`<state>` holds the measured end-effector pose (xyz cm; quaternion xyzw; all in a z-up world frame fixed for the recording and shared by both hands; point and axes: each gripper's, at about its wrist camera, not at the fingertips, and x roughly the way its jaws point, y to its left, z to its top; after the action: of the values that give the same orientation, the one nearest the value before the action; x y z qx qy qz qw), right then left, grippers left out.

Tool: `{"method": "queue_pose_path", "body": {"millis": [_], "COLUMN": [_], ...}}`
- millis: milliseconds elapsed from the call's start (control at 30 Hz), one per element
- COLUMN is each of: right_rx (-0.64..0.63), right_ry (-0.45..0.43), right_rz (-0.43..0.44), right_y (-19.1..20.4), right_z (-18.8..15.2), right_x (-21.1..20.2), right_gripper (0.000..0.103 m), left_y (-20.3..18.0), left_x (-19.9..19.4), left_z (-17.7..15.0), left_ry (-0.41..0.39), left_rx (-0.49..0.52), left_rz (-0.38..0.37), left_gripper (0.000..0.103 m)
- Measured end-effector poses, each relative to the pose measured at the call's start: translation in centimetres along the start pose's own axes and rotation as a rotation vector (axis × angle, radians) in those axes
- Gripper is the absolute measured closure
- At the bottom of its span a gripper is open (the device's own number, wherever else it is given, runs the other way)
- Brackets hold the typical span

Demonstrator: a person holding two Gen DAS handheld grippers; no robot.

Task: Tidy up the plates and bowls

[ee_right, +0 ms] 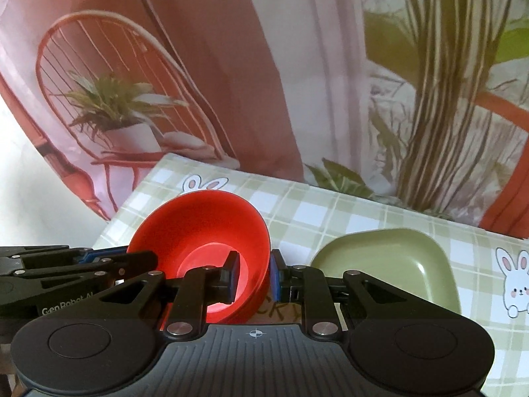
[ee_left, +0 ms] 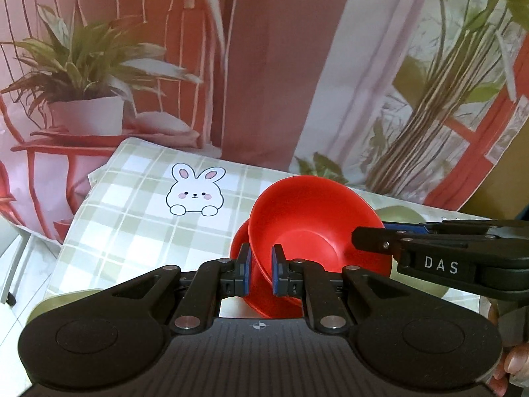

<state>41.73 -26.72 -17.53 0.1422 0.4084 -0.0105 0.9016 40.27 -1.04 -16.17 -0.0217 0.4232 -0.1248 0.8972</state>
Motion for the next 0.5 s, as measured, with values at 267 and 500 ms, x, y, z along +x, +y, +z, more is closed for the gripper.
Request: {"method": "queue_pose_path", "body": {"millis": [267, 500], "right_rx": [-0.01, -0.007], "right_ry": [0.027, 0.034], "right_rz": [-0.006, -0.009], "right_y": [0.0, -0.1], "right_z": [-0.1, -0.1], "right_x": [1.2, 1.4], "right_gripper": [0.084, 0.084], "left_y": [0.1, 0.0], "left_x": [0.8, 0.8], "left_z": [-0.5, -0.6], "left_ry": [0.014, 0.009], "left_rx": [0.01, 0.015], "left_rz": [0.02, 0.023], "left_gripper": [0.09, 0.09]}}
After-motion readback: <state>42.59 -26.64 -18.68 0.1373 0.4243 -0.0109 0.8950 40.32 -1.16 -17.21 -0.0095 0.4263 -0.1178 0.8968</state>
